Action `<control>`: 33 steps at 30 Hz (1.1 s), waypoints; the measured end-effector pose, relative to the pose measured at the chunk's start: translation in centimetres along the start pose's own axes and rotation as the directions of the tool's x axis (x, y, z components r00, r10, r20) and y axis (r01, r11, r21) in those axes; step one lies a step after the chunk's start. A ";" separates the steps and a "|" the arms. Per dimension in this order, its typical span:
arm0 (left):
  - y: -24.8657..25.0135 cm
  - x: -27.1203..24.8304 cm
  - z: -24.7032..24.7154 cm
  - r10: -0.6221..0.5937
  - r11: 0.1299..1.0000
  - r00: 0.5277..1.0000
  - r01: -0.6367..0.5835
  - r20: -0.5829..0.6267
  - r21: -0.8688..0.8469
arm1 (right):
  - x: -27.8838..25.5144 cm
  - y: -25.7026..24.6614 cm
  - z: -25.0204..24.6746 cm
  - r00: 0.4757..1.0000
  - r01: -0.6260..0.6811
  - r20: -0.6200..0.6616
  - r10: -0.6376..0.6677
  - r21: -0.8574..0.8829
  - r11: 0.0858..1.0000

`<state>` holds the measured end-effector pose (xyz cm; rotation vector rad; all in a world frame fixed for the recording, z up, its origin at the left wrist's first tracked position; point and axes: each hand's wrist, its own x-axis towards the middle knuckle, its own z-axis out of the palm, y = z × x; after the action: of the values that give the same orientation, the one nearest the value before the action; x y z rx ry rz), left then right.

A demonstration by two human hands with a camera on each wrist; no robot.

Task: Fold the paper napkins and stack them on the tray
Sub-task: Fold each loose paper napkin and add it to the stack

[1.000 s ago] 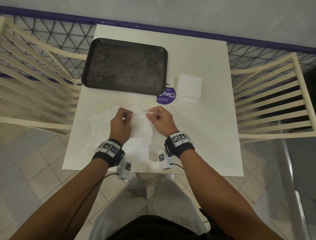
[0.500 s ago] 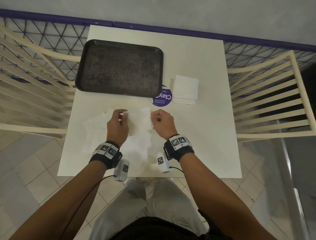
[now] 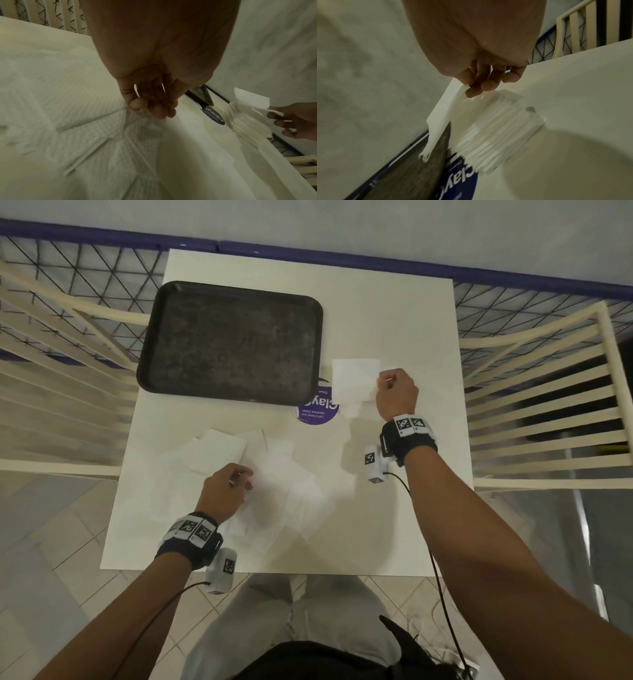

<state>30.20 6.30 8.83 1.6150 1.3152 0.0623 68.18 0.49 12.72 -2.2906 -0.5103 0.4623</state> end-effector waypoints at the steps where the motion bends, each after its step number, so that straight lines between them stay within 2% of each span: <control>1: -0.2 0.0 0.0 -0.014 1.000 1.000 0.014 0.001 0.002 | 0.4 0.3 -0.2 1.000 -0.010 0.000 0.010 -0.008 1.000; 9: -1.1 -0.1 -0.2 -0.046 0.998 0.999 0.047 -0.023 0.041 | 1.5 1.5 -0.2 0.994 -0.111 -0.039 0.107 -0.146 0.983; 14: -0.6 -0.2 -0.4 -0.005 0.999 0.999 0.006 -0.043 0.040 | 0.5 1.5 0.1 0.983 -0.146 -0.125 0.136 -0.071 0.987; 16: -0.5 -0.4 -0.7 0.021 0.999 0.998 -0.019 -0.062 0.040 | -0.4 1.4 0.4 0.981 -0.109 -0.165 0.101 -0.043 0.993; 20: -0.7 -0.5 -1.5 0.043 0.999 0.993 -0.040 -0.112 0.030 | -3.3 0.7 1.4 0.976 0.065 -0.212 -0.057 0.033 0.997; 27: -3.1 -0.8 -3.3 0.102 0.986 0.953 -0.059 -0.285 0.157 | -10.4 -0.5 6.2 0.978 0.211 -0.037 -0.208 0.129 0.969; 33: -5.9 -0.8 -4.9 0.078 0.981 0.951 -0.020 -0.301 0.191 | -16.7 -1.4 11.1 0.929 0.243 0.247 -0.277 0.157 0.957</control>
<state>22.89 8.28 7.48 1.8518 1.5550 0.2357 48.41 -0.28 9.27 -2.0135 -0.8829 0.6544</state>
